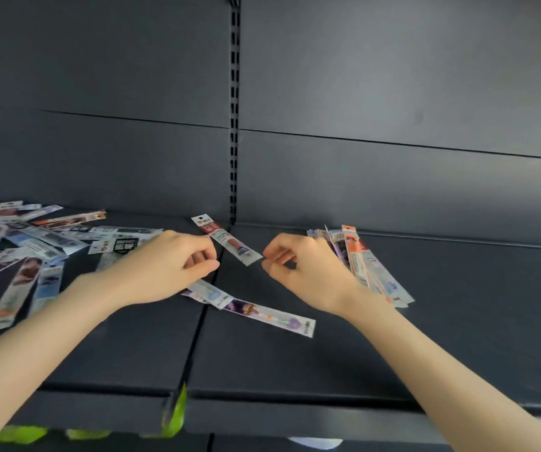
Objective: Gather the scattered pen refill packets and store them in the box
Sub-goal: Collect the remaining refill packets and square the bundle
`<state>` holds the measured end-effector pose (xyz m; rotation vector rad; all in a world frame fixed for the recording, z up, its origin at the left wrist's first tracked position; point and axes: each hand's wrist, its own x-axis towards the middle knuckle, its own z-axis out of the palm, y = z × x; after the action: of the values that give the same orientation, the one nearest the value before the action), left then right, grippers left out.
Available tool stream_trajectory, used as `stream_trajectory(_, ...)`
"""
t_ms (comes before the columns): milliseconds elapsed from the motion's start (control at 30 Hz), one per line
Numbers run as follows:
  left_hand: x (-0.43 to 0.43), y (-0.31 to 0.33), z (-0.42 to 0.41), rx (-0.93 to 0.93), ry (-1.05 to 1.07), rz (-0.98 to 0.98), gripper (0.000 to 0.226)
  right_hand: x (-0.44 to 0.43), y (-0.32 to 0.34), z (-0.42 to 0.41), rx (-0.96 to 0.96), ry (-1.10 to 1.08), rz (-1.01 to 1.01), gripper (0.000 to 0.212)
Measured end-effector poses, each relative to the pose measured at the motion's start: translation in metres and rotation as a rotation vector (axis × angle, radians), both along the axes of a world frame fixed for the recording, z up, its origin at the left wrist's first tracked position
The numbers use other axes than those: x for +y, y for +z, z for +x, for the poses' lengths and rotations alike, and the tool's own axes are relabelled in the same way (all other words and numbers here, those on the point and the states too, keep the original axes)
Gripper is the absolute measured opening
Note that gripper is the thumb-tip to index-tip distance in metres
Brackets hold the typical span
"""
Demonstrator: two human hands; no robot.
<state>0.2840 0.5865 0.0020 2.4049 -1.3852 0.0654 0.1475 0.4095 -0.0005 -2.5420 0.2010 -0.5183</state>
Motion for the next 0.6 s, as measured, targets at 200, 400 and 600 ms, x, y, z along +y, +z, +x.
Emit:
stream_trajectory(200,0.038,-0.016,0.039,-0.025,-0.181,0.087,0.034,0.055,-0.020,0.016,0.208,-0.099,-0.047,0.034)
stream_trajectory(400,0.035,-0.021,0.060,-0.031,-0.303,0.164,0.037,0.080,-0.012,0.025,0.310,-0.227,-0.034,0.016)
stream_trajectory(600,0.036,-0.020,0.070,0.086,-0.375,0.106,0.016,0.080,-0.010,0.037,0.272,-0.266,0.098,0.018)
